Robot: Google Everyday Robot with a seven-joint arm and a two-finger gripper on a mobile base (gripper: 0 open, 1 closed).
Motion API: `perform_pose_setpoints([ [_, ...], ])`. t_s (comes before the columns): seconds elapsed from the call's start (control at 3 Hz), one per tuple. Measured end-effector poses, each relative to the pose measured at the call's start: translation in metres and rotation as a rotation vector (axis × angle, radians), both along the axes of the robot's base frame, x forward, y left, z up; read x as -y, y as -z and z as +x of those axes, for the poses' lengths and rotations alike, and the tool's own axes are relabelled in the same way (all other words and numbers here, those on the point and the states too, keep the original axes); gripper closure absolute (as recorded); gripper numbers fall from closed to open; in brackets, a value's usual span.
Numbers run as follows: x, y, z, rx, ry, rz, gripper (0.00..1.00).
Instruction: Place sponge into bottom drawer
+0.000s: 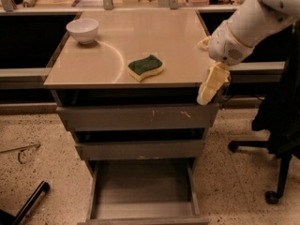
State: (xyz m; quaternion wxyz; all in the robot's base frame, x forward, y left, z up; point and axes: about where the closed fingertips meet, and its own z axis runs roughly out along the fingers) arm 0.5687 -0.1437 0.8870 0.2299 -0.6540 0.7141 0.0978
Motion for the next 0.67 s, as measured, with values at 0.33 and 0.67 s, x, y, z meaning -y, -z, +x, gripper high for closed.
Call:
perform_pose_setpoints([
  [0.33, -0.032, 0.001, 0.034, 0.012, -0.075, 0.030, 0.00],
  [0.67, -0.070, -0.002, 0.060, 0.026, -0.147, 0.048, 0.00],
])
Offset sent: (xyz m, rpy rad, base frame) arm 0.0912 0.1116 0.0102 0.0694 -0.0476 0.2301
